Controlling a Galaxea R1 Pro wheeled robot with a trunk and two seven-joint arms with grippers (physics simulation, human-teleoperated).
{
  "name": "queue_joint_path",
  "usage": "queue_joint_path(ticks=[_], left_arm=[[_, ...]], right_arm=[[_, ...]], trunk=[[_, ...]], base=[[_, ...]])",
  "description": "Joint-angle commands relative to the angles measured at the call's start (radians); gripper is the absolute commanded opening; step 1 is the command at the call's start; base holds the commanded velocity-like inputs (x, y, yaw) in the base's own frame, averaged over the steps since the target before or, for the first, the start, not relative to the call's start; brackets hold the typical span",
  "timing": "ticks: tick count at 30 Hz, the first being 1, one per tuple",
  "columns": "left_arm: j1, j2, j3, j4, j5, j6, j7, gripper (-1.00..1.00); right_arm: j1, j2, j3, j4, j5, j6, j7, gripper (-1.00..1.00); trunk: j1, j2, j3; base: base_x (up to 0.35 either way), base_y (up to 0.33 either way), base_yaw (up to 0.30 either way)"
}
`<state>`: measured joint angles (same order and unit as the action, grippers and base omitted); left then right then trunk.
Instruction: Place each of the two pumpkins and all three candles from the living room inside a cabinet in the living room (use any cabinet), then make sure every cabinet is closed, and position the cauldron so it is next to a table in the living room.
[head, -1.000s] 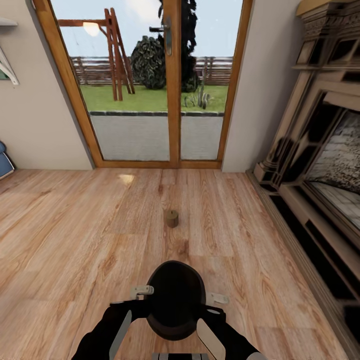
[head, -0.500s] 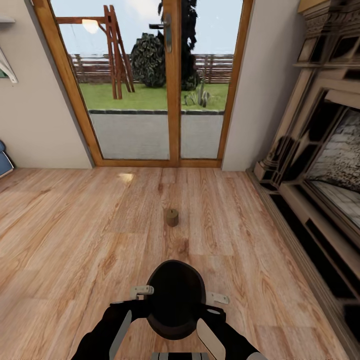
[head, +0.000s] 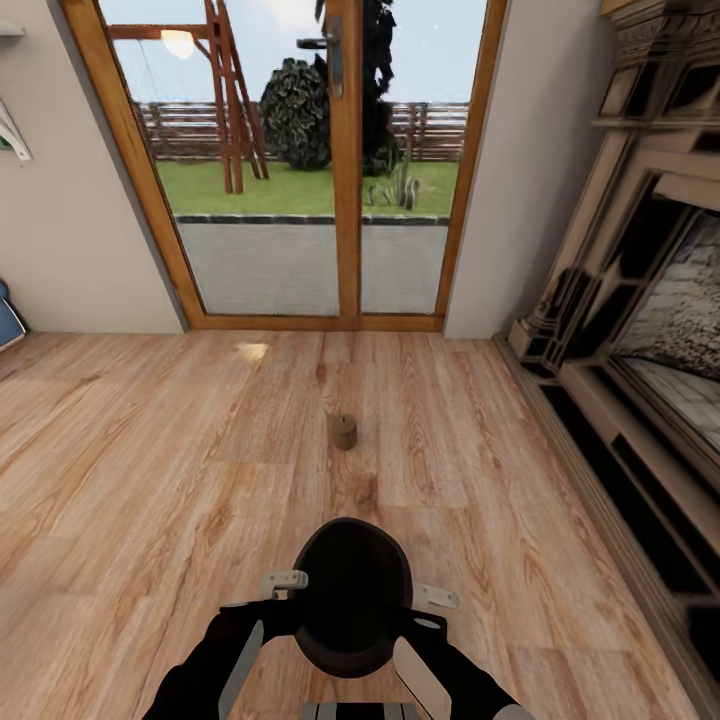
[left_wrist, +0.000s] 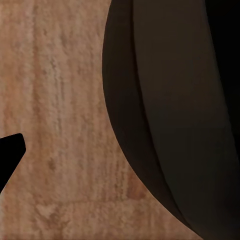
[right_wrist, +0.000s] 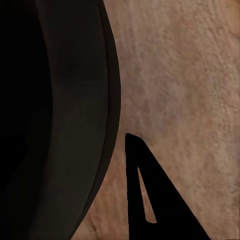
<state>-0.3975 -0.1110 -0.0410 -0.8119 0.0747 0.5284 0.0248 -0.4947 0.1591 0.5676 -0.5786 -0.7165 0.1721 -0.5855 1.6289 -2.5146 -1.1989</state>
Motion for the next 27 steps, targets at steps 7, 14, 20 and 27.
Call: queue_joint_path(ticks=[7, 14, 20, 27], left_arm=[[0.000, 0.001, 0.000, -0.001, -0.003, 0.005, 0.004, 1.00], [0.000, 0.001, 0.000, -0.001, -0.002, 0.005, 0.004, -1.00], [0.000, 0.001, 0.000, -0.001, -0.002, 0.005, 0.004, -1.00], [0.000, 0.001, 0.001, -0.009, -0.001, 0.006, 0.004, -1.00]], right_arm=[[-0.001, -0.001, 0.005, -0.001, -0.002, 0.006, -0.009, -1.00], [-0.001, -0.001, 0.005, -0.001, -0.002, 0.006, -0.009, -1.00], [-0.001, -0.001, 0.005, -0.001, -0.001, 0.006, -0.009, -1.00], [-0.001, -0.001, 0.005, -0.003, -0.001, 0.006, -0.008, -1.00]], trunk=[[0.000, 0.000, -0.001], [0.000, 0.000, -0.001], [0.000, 0.000, -0.001], [0.000, 0.000, -0.001]], base=[[0.000, 0.000, 0.000], [0.000, 0.000, 0.000], [0.000, 0.000, 0.000], [0.000, 0.000, 0.000]])
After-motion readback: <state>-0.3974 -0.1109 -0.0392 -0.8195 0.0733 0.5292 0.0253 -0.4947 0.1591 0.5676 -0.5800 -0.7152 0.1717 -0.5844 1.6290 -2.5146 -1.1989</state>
